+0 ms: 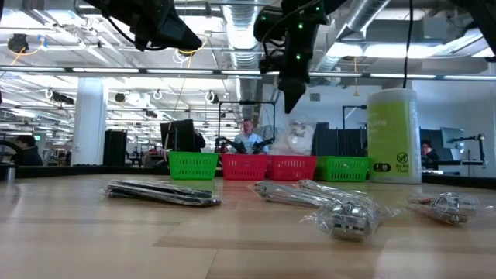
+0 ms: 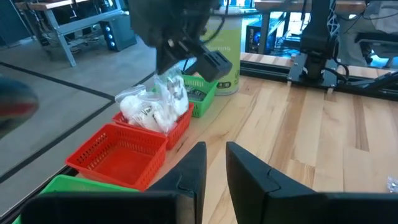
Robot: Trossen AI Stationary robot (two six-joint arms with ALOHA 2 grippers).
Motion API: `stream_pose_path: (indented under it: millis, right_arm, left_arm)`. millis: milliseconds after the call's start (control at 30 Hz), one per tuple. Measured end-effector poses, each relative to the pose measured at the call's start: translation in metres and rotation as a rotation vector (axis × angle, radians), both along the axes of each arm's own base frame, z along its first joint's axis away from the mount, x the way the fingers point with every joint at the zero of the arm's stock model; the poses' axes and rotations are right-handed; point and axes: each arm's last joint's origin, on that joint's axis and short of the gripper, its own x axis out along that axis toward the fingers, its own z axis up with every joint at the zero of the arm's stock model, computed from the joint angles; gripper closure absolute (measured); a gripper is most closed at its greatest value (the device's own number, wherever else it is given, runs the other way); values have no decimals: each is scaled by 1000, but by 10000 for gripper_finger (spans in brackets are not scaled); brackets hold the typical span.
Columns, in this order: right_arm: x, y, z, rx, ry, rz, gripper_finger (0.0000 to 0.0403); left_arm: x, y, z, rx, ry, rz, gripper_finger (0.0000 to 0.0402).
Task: Pick & Place Travel size toiletries
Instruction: Put the white cotton pack into the right red bin
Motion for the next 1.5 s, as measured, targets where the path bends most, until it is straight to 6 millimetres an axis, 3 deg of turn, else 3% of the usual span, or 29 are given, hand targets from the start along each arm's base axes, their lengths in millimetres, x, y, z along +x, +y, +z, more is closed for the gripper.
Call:
stream_pose_path:
  millis: [200, 367, 567, 800, 1067, 1200, 1367, 1500]
  right_arm:
    - [-1, -2, 9, -6, -21, -7, 403]
    - [-4, -7, -4, 26, 65, -24, 403]
    - [-1, -17, -14, 51, 39, -66, 403]
    - [10, -18, -40, 88, 96, -39, 403]
    - [19, -24, -73, 131, 165, -25, 403]
    - [19, -27, -69, 106, 145, -38, 403]
    - [14, -31, -49, 101, 33, -96, 402]
    - [5, -41, -52, 128, 64, -139, 392]
  left_arm:
    - [0, 0, -1, 3, 11, 0, 349]
    - [0, 0, -1, 4, 16, 0, 349]
    - [-1, 0, -3, 5, 23, 0, 349]
    - [-6, 1, -22, 6, 66, 10, 349]
    - [-5, 1, -21, -11, 40, 15, 349]
    - [-5, 1, -21, -10, 40, 15, 349]
    - [-5, 1, -21, -11, 38, 15, 349]
    - [-5, 1, -21, -15, 31, 16, 349]
